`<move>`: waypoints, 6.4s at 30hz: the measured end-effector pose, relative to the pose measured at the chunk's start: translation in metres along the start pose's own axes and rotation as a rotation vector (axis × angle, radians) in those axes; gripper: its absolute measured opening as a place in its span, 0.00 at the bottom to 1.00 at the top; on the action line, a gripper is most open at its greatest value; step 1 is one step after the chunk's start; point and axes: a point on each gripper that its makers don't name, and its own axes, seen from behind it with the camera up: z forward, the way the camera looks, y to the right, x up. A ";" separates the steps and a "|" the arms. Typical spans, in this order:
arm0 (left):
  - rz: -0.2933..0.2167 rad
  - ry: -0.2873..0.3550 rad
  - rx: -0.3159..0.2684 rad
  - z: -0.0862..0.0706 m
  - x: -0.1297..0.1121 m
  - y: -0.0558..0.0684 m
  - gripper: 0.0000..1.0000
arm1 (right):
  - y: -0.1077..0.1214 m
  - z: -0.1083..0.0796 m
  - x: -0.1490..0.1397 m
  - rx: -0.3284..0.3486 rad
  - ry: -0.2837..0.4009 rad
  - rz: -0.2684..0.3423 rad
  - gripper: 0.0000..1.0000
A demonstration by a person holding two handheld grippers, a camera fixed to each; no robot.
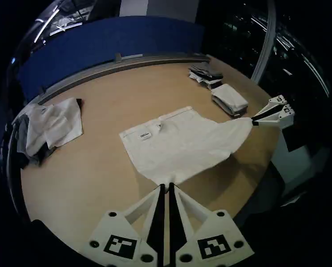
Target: Fold towel
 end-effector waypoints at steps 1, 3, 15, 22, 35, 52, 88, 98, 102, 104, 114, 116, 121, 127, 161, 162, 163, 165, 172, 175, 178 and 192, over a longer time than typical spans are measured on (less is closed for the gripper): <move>-0.001 0.000 0.000 0.000 0.000 0.000 0.06 | 0.001 0.000 0.000 -0.001 0.000 0.001 0.06; -0.004 0.000 0.000 0.001 0.001 -0.001 0.06 | 0.003 0.002 0.001 -0.003 0.000 0.002 0.06; -0.047 0.011 0.023 0.016 0.018 -0.020 0.06 | 0.020 0.018 0.016 -0.019 0.007 0.011 0.06; -0.054 0.041 0.047 0.034 0.042 -0.036 0.06 | 0.038 0.037 0.035 -0.043 0.018 0.013 0.06; -0.108 0.020 0.053 0.075 0.060 -0.060 0.06 | 0.067 0.081 0.050 -0.046 -0.004 0.065 0.06; -0.119 -0.042 0.046 0.117 0.055 -0.078 0.06 | 0.091 0.122 0.044 -0.039 -0.064 0.109 0.06; -0.152 -0.085 0.083 0.164 0.056 -0.109 0.33 | 0.122 0.168 0.043 -0.090 -0.122 0.115 0.42; -0.146 -0.073 0.110 0.164 0.059 -0.121 0.61 | 0.131 0.174 0.048 -0.138 -0.103 0.108 0.64; -0.148 -0.067 0.111 0.162 0.060 -0.121 0.61 | 0.133 0.176 0.051 -0.152 -0.094 0.113 0.75; -0.150 -0.064 0.111 0.161 0.061 -0.122 0.62 | 0.132 0.176 0.053 -0.151 -0.093 0.114 0.83; -0.161 -0.055 0.096 0.157 0.060 -0.119 0.94 | 0.130 0.171 0.054 -0.149 -0.085 0.113 1.00; -0.160 -0.055 0.100 0.155 0.059 -0.120 0.96 | 0.129 0.170 0.053 -0.147 -0.085 0.115 1.00; -0.157 -0.054 0.104 0.150 0.057 -0.120 0.96 | 0.125 0.165 0.051 -0.139 -0.083 0.120 1.00; -0.160 -0.050 0.104 0.141 0.053 -0.116 0.96 | 0.118 0.160 0.048 -0.134 -0.082 0.116 1.00; -0.290 -0.058 0.101 0.065 -0.036 -0.049 0.96 | 0.060 0.125 -0.025 -0.051 -0.163 0.098 0.66; -0.288 -0.058 0.101 0.065 -0.036 -0.049 0.96 | 0.060 0.125 -0.026 -0.047 -0.166 0.099 0.64; -0.286 -0.057 0.101 0.064 -0.036 -0.049 0.96 | 0.059 0.125 -0.027 -0.043 -0.167 0.099 0.64; -0.282 -0.057 0.100 0.064 -0.036 -0.048 0.96 | 0.057 0.126 -0.029 -0.035 -0.170 0.101 0.62; -0.281 -0.056 0.095 0.063 -0.036 -0.046 0.96 | 0.058 0.131 -0.034 -0.035 -0.181 0.097 0.41; -0.281 -0.057 0.094 0.062 -0.037 -0.045 0.96 | 0.059 0.133 -0.035 -0.031 -0.183 0.097 0.41; -0.282 -0.057 0.093 0.062 -0.037 -0.045 0.96 | 0.060 0.136 -0.035 -0.027 -0.188 0.096 0.41; -0.279 -0.056 0.093 0.061 -0.035 -0.045 0.96 | 0.058 0.138 -0.035 -0.023 -0.184 0.076 0.07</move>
